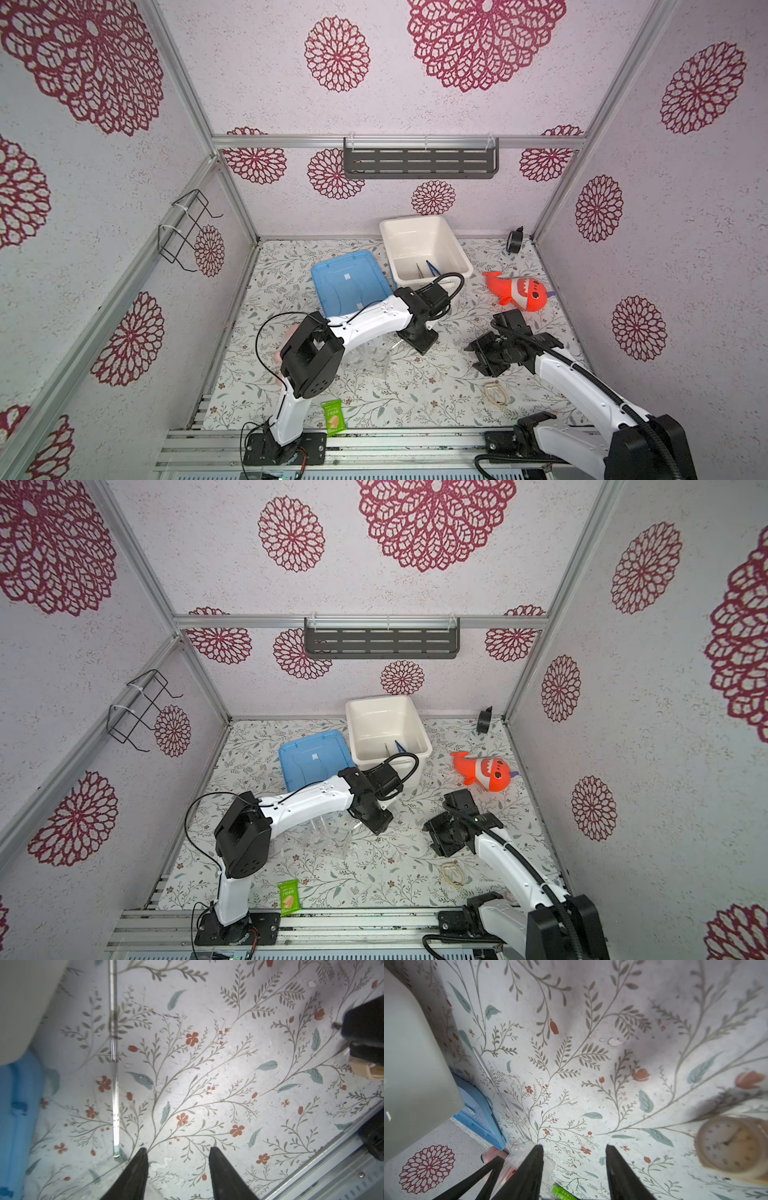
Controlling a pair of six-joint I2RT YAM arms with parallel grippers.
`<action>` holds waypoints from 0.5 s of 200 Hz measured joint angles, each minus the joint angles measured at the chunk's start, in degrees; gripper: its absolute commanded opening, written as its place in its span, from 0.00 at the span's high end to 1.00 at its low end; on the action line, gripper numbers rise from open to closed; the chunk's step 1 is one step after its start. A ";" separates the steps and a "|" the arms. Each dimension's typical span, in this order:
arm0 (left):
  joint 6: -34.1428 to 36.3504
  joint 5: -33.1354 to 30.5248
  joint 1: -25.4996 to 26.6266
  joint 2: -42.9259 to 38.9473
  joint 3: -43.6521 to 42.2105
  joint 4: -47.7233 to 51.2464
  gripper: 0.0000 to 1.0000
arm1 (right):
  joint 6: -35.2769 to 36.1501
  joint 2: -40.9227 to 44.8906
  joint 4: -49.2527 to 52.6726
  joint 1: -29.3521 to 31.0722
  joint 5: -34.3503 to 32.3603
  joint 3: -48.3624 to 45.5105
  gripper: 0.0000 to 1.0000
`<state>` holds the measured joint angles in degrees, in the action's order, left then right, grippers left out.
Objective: Organize the chemistry lab equipment
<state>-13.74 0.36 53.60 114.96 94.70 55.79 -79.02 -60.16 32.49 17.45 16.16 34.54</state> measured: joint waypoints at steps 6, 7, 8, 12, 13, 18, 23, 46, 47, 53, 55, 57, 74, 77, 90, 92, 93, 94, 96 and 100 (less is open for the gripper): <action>-0.07 -1.18 0.00 -0.37 0.00 -0.07 0.49 | 0.04 0.68 0.44 0.00 -0.26 0.02 0.48; -0.04 -1.20 0.00 -0.46 0.00 -0.09 0.49 | 0.02 0.74 0.46 0.00 -0.33 0.02 0.48; -0.04 -1.36 0.00 -0.52 0.00 -0.11 0.49 | 0.04 0.85 0.61 0.00 -0.44 0.02 0.48; -0.07 -2.25 0.00 -0.68 -0.07 -0.17 0.50 | 0.07 1.20 0.87 0.00 -0.57 0.02 0.48; -0.07 -2.29 0.00 -0.72 -0.07 -0.17 0.50 | 0.09 1.31 0.92 0.00 -0.68 0.02 0.48; -0.09 -3.06 0.00 -0.87 -0.15 -0.24 0.50 | 0.13 1.73 1.27 0.00 -0.98 0.02 0.48; -0.09 -3.85 0.00 -0.96 -0.31 -0.28 0.50 | 0.17 2.10 1.53 -0.02 -1.14 0.02 0.48; -0.09 -6.01 0.00 -0.98 -1.25 -0.20 0.50 | 0.57 3.13 2.40 -0.04 -1.81 0.04 0.49; -0.09 -6.05 0.00 -0.98 -1.27 -0.20 0.50 | 0.57 3.17 2.43 -0.04 -1.90 0.04 0.49; -0.11 -6.29 0.00 -0.98 -1.42 -0.20 0.50 | 0.61 3.23 2.56 -0.04 -2.03 0.04 0.49; -0.11 -6.38 0.00 -0.98 -1.44 -0.22 0.50 | 0.61 3.28 2.58 -0.04 -2.05 0.04 0.49; -0.11 -6.43 0.00 -0.98 -1.49 -0.22 0.50 | 0.68 3.28 2.60 -0.04 -2.10 0.04 0.49; -0.31 -6.93 0.02 -0.98 -1.51 -0.31 0.51 | 0.98 3.28 2.82 -0.07 -2.38 0.04 0.49; -0.31 -6.97 0.02 -0.98 -1.51 -0.37 0.51 | 1.01 3.28 2.86 -0.07 -2.40 0.04 0.49; -0.46 -7.17 0.02 -0.98 -1.51 -0.72 0.51 | 1.29 3.28 3.02 -0.07 -2.40 0.04 0.49; -0.50 -7.17 0.02 -0.98 -1.53 -0.76 0.51 | 1.42 3.28 3.04 -0.07 -2.43 0.04 0.49; -0.50 -7.17 0.02 -0.98 -1.53 -0.79 0.51 | 1.44 3.28 3.08 -0.07 -2.43 0.07 0.49; -0.50 -7.19 0.02 -0.98 -1.53 -0.81 0.51 | 1.46 3.28 3.10 -0.07 -2.43 0.07 0.49; -0.50 -7.19 0.02 -0.98 -1.53 -0.83 0.52 | 1.44 3.28 3.15 -0.07 -2.45 0.09 0.49; -0.59 -7.17 0.02 -0.98 -1.53 -0.94 0.52 | 1.55 3.28 3.37 -0.07 -2.45 0.17 0.49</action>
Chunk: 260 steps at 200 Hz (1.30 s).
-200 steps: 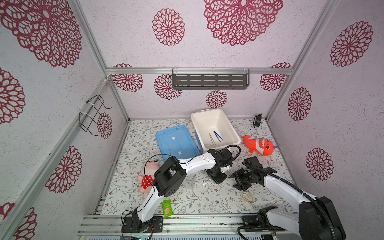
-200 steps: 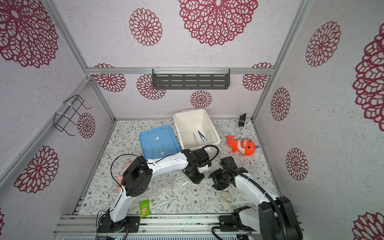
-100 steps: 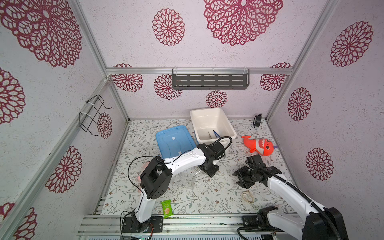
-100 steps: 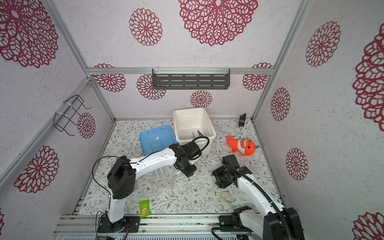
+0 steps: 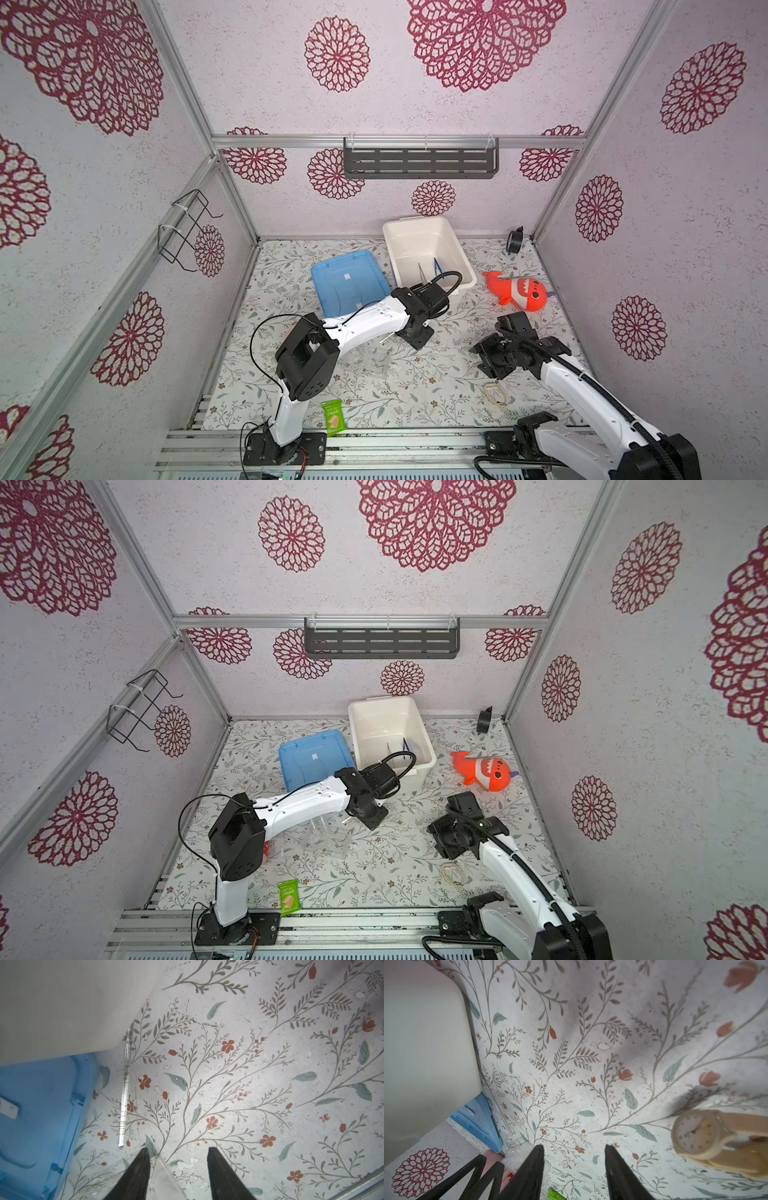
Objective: Organize the chemistry lab equipment
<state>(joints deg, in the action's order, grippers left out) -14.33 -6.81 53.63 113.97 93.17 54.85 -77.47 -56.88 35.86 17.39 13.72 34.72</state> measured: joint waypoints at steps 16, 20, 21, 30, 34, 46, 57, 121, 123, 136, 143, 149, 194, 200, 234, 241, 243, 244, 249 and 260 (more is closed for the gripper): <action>-0.28 0.02 0.00 -0.07 -0.04 -0.33 0.52 | 0.48 -0.02 0.59 0.00 -0.07 0.55 0.49; -0.31 0.02 0.00 -0.15 -0.11 -0.42 0.52 | 0.52 -0.02 0.63 0.00 -0.07 0.70 0.49; -0.31 0.02 0.00 -0.20 -0.15 -0.48 0.52 | 0.55 -0.02 0.63 0.00 -0.07 0.74 0.49; -0.35 0.09 0.00 -0.59 -0.42 -0.76 0.52 | 0.83 -0.02 0.68 0.02 -0.09 1.07 0.49; -0.37 0.11 0.00 -0.85 -0.57 -0.90 0.52 | 0.90 -0.02 0.63 0.02 -0.09 1.16 0.49; -0.42 0.35 0.00 -1.81 -1.01 -1.20 0.52 | 0.96 -0.02 0.59 0.00 -0.09 1.27 0.49; -0.50 0.72 0.00 -2.89 -1.16 -1.29 0.52 | 0.98 -0.02 0.61 0.00 -0.11 1.27 0.49; -1.25 3.15 0.00 -7.78 -1.79 -2.25 0.51 | 4.66 -1.77 2.32 0.02 -2.51 5.40 0.49; -1.38 3.23 0.00 -8.07 -1.88 -2.27 0.51 | 5.01 -1.86 2.32 0.02 -2.64 5.75 0.49; -1.77 3.45 0.00 -9.57 -2.73 -2.29 0.51 | 7.13 -2.29 2.34 0.02 -3.26 7.89 0.49; -1.97 3.56 0.00 -10.58 -3.13 -2.25 0.50 | 8.55 -2.38 1.88 0.00 -3.23 8.76 0.49; -2.16 3.54 0.00 -11.43 -3.39 -2.23 0.50 | 9.77 -2.38 1.33 0.02 -3.23 9.42 0.49; -5.09 3.37 -0.31 -18.32 -4.79 -2.62 0.44 | 18.25 -2.21 -0.87 0.17 -6.05 12.41 0.50; -5.62 3.54 -0.46 -19.28 -5.14 -2.78 0.44 | 19.41 -2.29 -0.92 0.17 -6.43 13.11 0.50; -8.55 4.76 -3.17 -23.32 -7.45 -3.85 0.43 | 24.72 -4.55 -2.14 -0.17 -7.41 19.45 0.50; -9.29 4.79 -3.89 -23.87 -8.31 -4.22 0.42 | 25.55 -5.35 -2.73 -0.52 -7.39 20.74 0.50; -9.38 4.76 -4.09 -24.04 -8.55 -4.31 0.42 | 25.66 -5.49 -2.86 -0.59 -7.41 21.00 0.51; -9.44 4.76 -4.15 -24.09 -8.66 -4.37 0.42 | 25.81 -5.64 -2.99 -0.68 -7.41 21.22 0.51; -9.92 4.74 -4.57 -24.39 -9.29 -4.70 0.41 | 26.34 -6.21 -3.39 -0.96 -7.37 21.92 0.51; -10.84 4.79 -5.42 -24.96 -10.97 -5.42 0.39 | 27.45 -7.21 -4.70 -1.46 -7.02 22.86 0.52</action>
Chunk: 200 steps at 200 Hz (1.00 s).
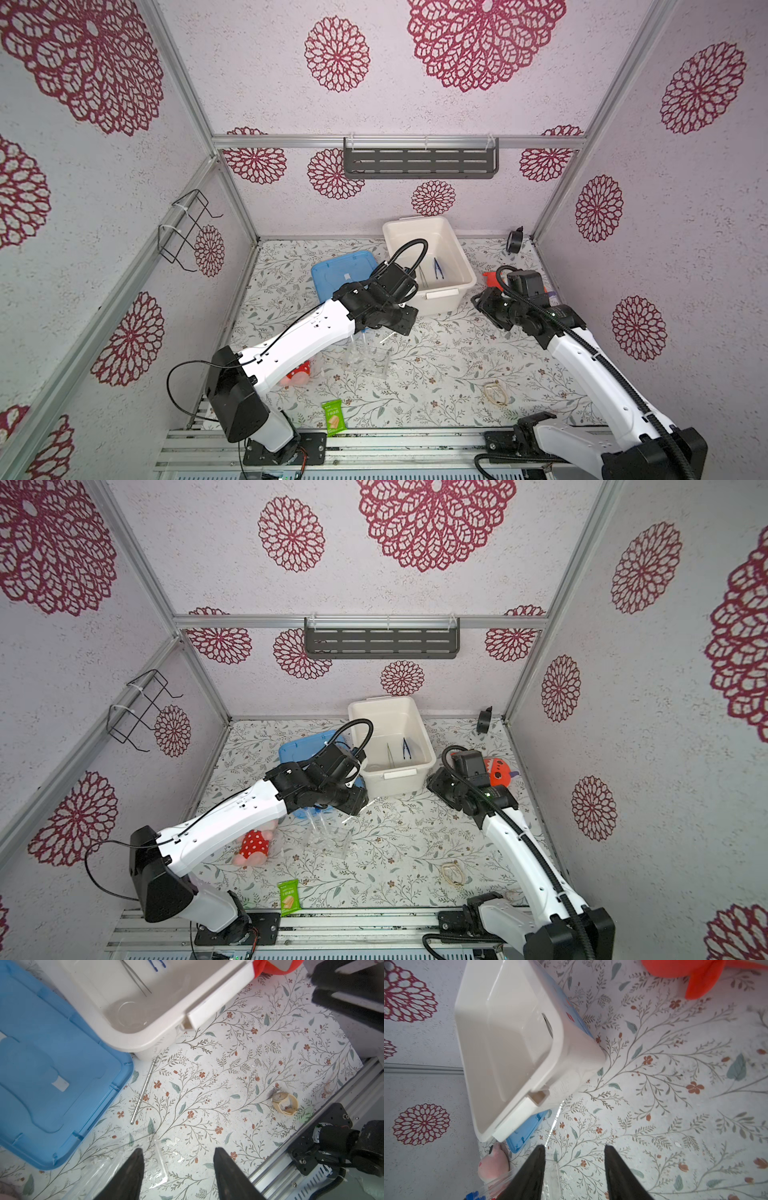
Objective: Organize the chemistry lab equipment
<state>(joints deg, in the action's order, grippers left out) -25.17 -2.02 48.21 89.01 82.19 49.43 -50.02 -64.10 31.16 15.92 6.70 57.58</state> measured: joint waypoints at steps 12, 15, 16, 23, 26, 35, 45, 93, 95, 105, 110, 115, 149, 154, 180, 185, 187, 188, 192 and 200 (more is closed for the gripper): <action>-1.11 0.26 -0.87 -0.52 -2.05 -0.87 0.37 | 1.14 -0.66 -0.98 -0.20 0.42 0.22 0.52; -1.36 0.39 -1.05 -0.57 -2.43 -0.98 0.36 | 1.31 -0.74 -1.09 -0.20 0.52 0.22 0.52; -1.42 0.42 -1.11 -0.61 -2.54 -1.01 0.36 | 1.38 -0.76 -1.14 -0.20 0.55 0.22 0.52; -1.99 0.63 -1.55 -0.72 -3.45 -1.53 0.36 | 2.03 -0.85 -1.20 -0.17 0.61 0.17 0.52; -2.14 0.74 -1.73 -0.74 -3.85 -1.81 0.36 | 2.19 -0.83 -1.22 -0.17 0.61 0.13 0.52; -2.73 1.14 -2.05 -0.87 -4.81 -2.58 0.36 | 2.91 -0.61 -1.40 -0.17 0.55 -0.09 0.52; -3.19 1.42 -2.10 -0.90 -5.57 -3.17 0.36 | 3.54 0.17 -1.60 -0.13 0.31 -0.81 0.52; -3.41 -1.29 0.79 0.35 -5.44 -3.34 0.36 | 6.71 9.20 -1.88 0.00 -1.53 -7.19 0.54; -3.41 -1.44 0.92 0.44 -5.35 -3.28 0.36 | 6.93 9.46 -1.90 0.02 -1.53 -7.37 0.54; -3.39 -2.14 1.57 1.16 -4.83 -3.10 0.36 | 7.63 10.19 -1.79 0.17 -1.44 -7.76 0.53; -3.39 -2.40 1.86 1.46 -4.61 -3.04 0.36 | 8.15 10.19 -1.86 0.26 -1.29 -7.78 0.53; -3.37 -2.69 2.10 1.68 -4.48 -3.02 0.36 | 8.68 10.05 -2.08 0.35 -0.94 -7.78 0.52; -2.80 -4.35 2.12 2.08 -3.67 -2.69 0.34 | 11.63 5.73 -2.56 0.63 -0.07 -5.66 0.47; -2.67 -4.52 2.10 2.23 -3.37 -2.73 0.34 | 11.87 4.66 -2.49 0.63 -0.28 -4.81 0.47; -2.29 -5.01 2.10 3.78 -1.22 -3.08 0.34 | 12.50 -0.39 -3.06 -0.66 -0.44 -0.24 0.47; -2.29 -5.01 2.10 4.15 -0.83 -3.30 0.34 | 12.48 -1.25 -3.26 -1.14 -0.39 0.50 0.47; -2.27 -4.98 2.10 4.37 -0.63 -3.34 0.34 | 12.48 -1.79 -3.34 -1.44 -0.33 0.87 0.47; -2.27 -5.01 2.10 4.46 -0.52 -3.39 0.34 | 12.48 -1.92 -3.39 -1.53 -0.31 0.98 0.47; -2.27 -5.01 2.10 4.76 -0.26 -3.56 0.34 | 12.46 -2.71 -3.56 -2.01 -0.24 1.51 0.47; -2.25 -5.01 2.10 5.42 0.31 -3.87 0.35 | 12.44 -4.28 -3.76 -2.86 -0.15 2.49 0.47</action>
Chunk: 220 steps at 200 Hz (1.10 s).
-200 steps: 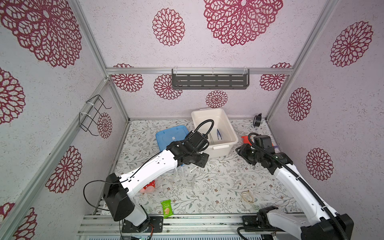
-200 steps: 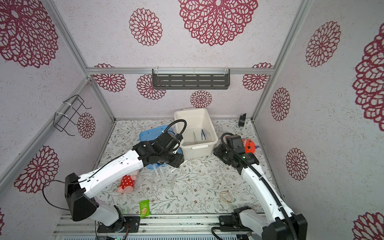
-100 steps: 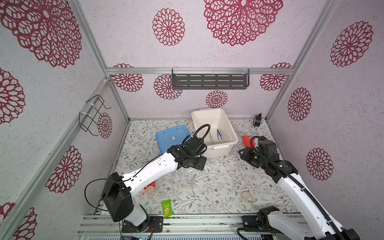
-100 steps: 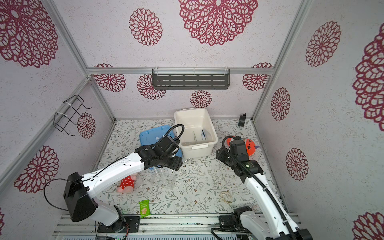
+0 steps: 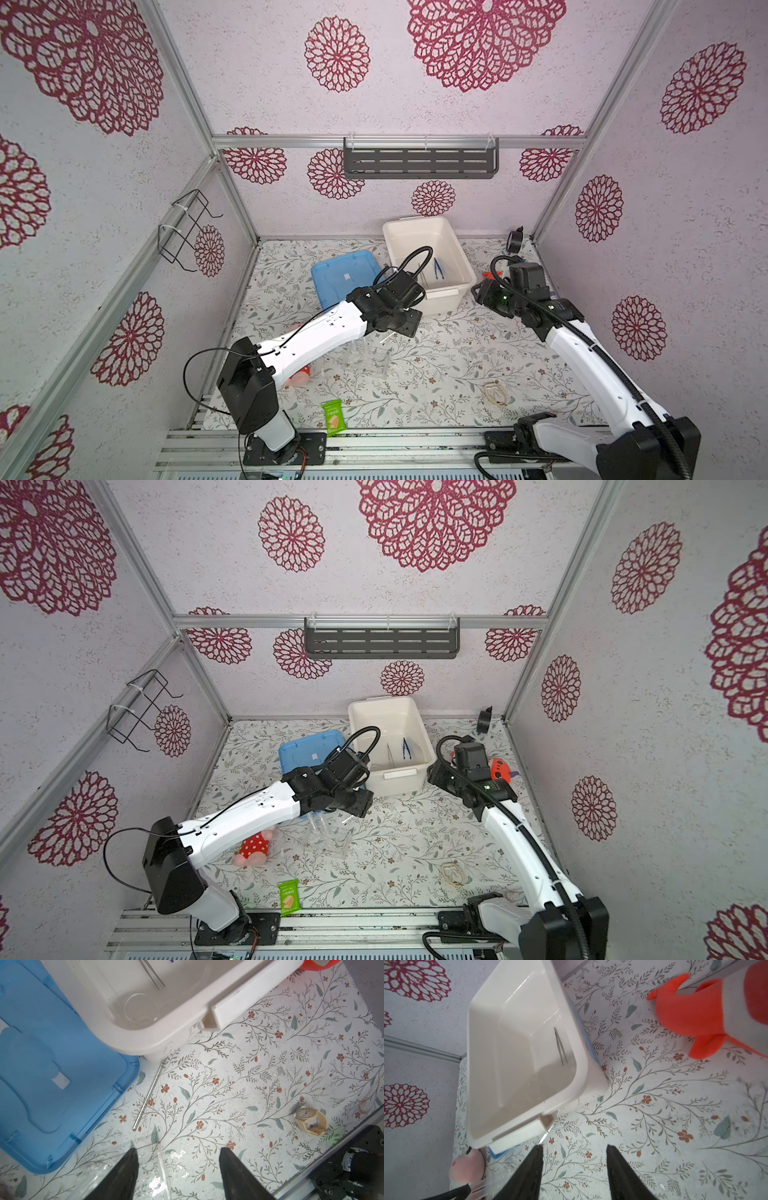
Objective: Organize the chemistry lab equipment
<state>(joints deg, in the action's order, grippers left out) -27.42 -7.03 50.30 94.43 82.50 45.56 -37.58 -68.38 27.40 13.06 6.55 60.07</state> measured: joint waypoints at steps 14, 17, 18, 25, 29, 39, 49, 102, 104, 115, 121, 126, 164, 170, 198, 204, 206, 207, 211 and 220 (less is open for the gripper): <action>0.02 0.04 -0.07 1.22 0.87 -0.83 0.36 | -0.02 -2.71 -0.20 -1.03 0.15 1.60 0.47; 0.02 0.04 -0.07 1.46 1.07 -0.98 0.36 | -0.02 -3.19 -0.22 -1.20 0.17 1.86 0.47; 0.02 0.04 -0.07 1.55 1.14 -1.05 0.36 | -0.02 -3.45 -0.22 -1.27 0.17 1.99 0.47; 0.13 0.07 -0.15 2.36 1.77 -1.40 0.36 | -0.02 -4.57 -0.26 -1.57 0.17 2.54 0.48; 0.17 0.09 -0.22 2.82 2.14 -1.53 0.37 | -0.02 -5.25 -0.28 -1.68 0.22 2.82 0.48; 0.24 0.09 -0.35 4.22 3.32 -1.92 0.37 | -0.02 -6.64 -0.33 -1.77 0.37 3.39 0.48; 0.35 0.07 -0.48 5.64 4.66 -2.08 0.37 | -0.04 -7.72 -0.33 -1.77 0.81 3.80 0.47; 0.13 0.07 -2.12 9.33 7.72 -2.91 0.38 | 1.05 -8.15 -0.15 -2.16 1.95 4.26 0.47; 0.11 0.07 -2.21 9.38 7.80 -2.91 0.38 | 1.05 -8.15 -0.13 -2.23 2.05 4.31 0.46; 0.11 0.07 -2.64 9.53 8.26 -2.91 0.38 | 1.03 -8.28 -0.11 -2.45 2.64 4.50 0.46; 0.11 0.09 -2.84 9.55 8.52 -2.93 0.38 | 1.03 -8.44 -0.20 -2.54 2.84 4.66 0.45; 0.15 0.09 -2.99 9.55 8.68 -2.97 0.38 | 1.01 -8.61 -0.35 -2.54 2.97 4.76 0.45; 0.20 0.68 -3.56 10.78 10.78 -2.69 0.39 | 1.01 -12.90 -0.83 -2.58 3.80 7.69 0.46; 0.22 0.83 -3.69 11.17 11.23 -2.67 0.39 | 1.01 -13.99 -1.01 -2.58 3.78 8.44 0.48; 0.24 1.60 -4.31 12.11 12.59 -2.54 0.39 | 1.11 -17.92 -1.22 -2.51 3.04 10.64 0.53; 0.26 1.70 -4.39 12.15 12.70 -2.45 0.38 | 1.16 -18.32 -1.33 -2.51 2.71 10.69 0.54; 0.28 1.73 -4.44 12.15 12.74 -2.43 0.39 | 1.25 -18.43 -1.36 -2.51 2.62 10.71 0.54; 0.31 1.77 -4.46 12.15 12.74 -2.43 0.39 | 1.25 -18.47 -1.36 -2.51 2.60 10.71 0.55; 0.33 1.81 -4.50 12.17 12.83 -2.36 0.38 | 1.25 -18.67 -1.31 -2.51 2.45 10.73 0.56; 0.37 2.08 -4.61 12.28 13.09 -2.29 0.38 | 1.70 -19.08 -1.27 -2.51 1.99 10.99 0.58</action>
<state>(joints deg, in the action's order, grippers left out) -27.05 -4.95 45.69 106.72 95.59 43.27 -35.88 -87.46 26.13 10.55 8.54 71.07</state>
